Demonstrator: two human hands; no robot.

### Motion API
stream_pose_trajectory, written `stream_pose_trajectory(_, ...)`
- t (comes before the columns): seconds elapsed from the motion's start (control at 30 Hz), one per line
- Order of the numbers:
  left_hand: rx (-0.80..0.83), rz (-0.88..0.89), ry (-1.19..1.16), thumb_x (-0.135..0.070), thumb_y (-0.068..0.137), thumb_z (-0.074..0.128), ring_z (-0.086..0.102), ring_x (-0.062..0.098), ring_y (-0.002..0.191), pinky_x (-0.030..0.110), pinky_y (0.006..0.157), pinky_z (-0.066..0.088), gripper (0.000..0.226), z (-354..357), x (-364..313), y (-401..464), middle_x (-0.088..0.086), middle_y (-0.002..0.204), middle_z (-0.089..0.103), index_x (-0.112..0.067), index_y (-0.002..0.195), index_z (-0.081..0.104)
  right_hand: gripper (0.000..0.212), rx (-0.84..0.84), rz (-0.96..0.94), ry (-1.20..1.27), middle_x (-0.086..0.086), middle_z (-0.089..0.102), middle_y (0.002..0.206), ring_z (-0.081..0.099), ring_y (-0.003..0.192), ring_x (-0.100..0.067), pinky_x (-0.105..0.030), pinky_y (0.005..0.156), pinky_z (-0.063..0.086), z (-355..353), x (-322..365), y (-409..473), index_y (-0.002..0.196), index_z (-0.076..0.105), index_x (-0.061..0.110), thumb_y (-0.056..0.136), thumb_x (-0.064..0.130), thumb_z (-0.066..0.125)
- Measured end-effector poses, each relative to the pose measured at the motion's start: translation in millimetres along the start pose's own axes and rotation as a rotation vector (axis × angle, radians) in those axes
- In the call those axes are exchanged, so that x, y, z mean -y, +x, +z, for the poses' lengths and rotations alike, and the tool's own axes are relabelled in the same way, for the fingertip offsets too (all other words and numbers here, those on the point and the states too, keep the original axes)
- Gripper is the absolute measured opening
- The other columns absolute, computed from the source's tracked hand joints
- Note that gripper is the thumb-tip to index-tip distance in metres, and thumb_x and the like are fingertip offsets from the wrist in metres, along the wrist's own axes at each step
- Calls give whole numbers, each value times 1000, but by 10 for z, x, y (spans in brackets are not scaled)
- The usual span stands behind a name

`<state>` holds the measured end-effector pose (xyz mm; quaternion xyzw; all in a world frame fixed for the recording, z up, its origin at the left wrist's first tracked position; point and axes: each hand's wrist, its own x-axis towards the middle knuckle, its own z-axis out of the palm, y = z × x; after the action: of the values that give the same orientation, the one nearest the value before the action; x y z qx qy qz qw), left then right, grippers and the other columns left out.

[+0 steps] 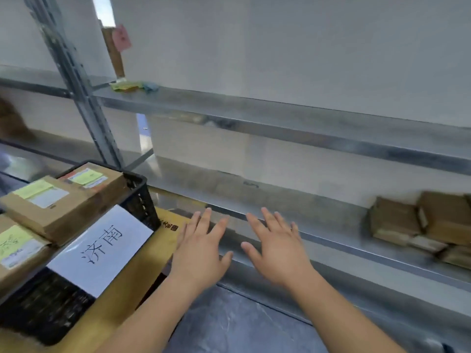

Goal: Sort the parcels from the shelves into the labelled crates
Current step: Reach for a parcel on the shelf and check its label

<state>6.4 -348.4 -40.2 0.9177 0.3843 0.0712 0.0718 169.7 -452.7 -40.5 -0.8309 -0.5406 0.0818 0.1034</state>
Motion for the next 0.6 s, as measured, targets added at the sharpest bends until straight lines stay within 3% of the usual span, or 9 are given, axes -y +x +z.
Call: stream_pose_trajectory(0.6, 167, 462, -59, -62, 91, 51, 2, 26, 156, 46, 126, 0, 82, 810, -1915, 1939, 5, 170, 5, -44, 158, 8, 72, -55, 486, 6, 2, -1, 172, -2, 157, -22, -54, 125, 4, -344, -2136, 273, 160, 3, 44, 99, 69, 31)
